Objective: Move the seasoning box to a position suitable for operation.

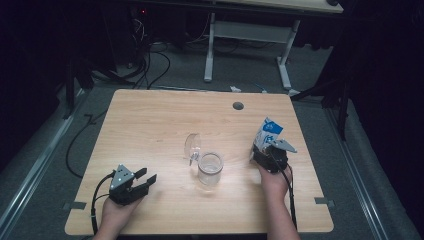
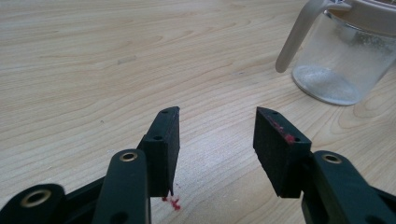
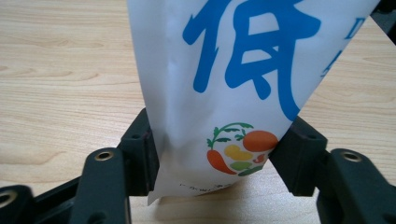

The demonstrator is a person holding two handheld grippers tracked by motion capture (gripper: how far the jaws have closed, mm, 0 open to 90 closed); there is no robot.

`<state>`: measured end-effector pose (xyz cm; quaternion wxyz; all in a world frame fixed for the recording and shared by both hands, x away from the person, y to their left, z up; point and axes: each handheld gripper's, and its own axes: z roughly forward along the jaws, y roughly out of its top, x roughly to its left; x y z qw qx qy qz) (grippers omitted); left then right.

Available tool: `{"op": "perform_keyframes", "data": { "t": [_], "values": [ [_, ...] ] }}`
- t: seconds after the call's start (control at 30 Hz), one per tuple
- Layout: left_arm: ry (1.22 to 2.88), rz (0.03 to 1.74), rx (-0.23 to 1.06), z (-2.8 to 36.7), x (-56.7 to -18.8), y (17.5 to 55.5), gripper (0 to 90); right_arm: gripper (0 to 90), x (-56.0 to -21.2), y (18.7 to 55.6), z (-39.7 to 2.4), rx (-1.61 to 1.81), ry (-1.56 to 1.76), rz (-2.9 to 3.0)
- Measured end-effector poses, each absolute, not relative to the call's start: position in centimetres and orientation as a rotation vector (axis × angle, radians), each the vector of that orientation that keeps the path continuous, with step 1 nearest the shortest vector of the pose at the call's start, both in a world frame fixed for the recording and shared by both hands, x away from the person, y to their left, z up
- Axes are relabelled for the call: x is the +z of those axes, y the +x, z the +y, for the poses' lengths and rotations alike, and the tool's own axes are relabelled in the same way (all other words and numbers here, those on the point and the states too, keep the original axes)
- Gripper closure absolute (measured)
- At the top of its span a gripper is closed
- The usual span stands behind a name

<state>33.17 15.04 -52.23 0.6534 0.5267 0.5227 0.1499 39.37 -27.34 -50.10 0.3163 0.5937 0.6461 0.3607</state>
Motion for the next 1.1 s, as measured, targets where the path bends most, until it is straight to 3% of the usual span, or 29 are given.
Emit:
{"op": "perform_keyframes", "data": {
  "t": [0.53, 0.77, 1.1],
  "values": [
    [1.206, 1.183, 0.34, 15.0, -52.3, 33.3, 51.4, 43.3, -50.3, 38.4, -24.9, 1.043, 1.409, 1.853],
    [1.2, 1.182, 0.336, 15.0, -52.3, 33.2, 51.3, 32.2, -50.4, 38.0, -24.7, 1.03, 1.434, 1.862],
    [1.21, 1.174, 0.335, 14.7, -52.3, 33.1, 51.2, 33.1, -50.4, 35.4, -24.7, 1.006, 1.445, 1.846]
  ]
}}
